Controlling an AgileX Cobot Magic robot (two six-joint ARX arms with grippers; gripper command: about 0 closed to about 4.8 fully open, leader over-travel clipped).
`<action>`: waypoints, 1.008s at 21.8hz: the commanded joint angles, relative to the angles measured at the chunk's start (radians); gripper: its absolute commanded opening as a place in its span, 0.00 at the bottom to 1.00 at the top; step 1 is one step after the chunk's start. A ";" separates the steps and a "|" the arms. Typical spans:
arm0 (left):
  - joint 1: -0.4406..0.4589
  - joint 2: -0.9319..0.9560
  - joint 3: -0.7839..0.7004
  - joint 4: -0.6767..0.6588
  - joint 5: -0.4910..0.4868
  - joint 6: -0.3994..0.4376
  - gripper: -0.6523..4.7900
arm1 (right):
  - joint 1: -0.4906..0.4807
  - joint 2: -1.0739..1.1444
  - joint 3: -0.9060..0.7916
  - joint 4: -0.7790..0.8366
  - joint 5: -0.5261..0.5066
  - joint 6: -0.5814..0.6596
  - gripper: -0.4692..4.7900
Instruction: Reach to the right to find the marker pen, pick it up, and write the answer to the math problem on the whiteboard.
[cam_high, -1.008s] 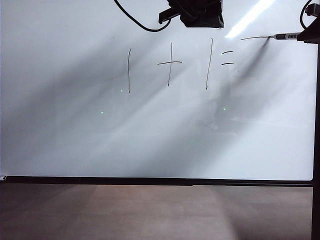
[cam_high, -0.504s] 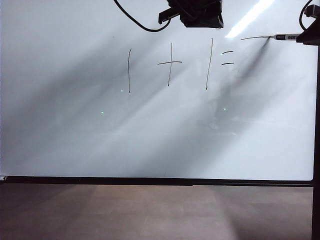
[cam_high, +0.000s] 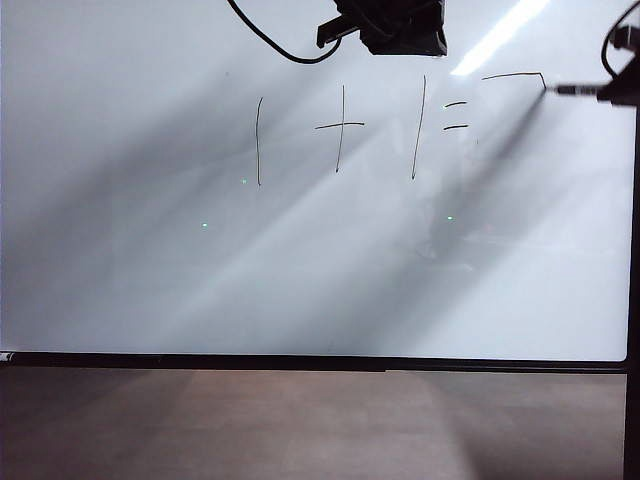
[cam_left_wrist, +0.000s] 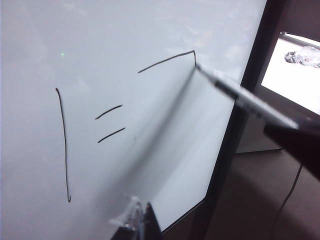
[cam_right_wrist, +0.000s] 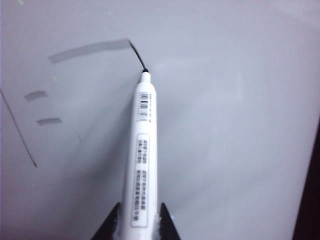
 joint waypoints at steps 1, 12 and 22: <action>-0.002 -0.004 0.000 0.010 0.002 0.003 0.11 | -0.001 0.000 -0.016 0.000 0.031 0.001 0.08; -0.002 -0.004 0.000 0.010 0.002 0.003 0.11 | 0.011 0.007 -0.020 -0.002 0.017 0.001 0.08; -0.002 -0.004 0.000 0.009 0.002 0.003 0.11 | 0.068 -0.002 -0.029 -0.009 0.008 0.006 0.08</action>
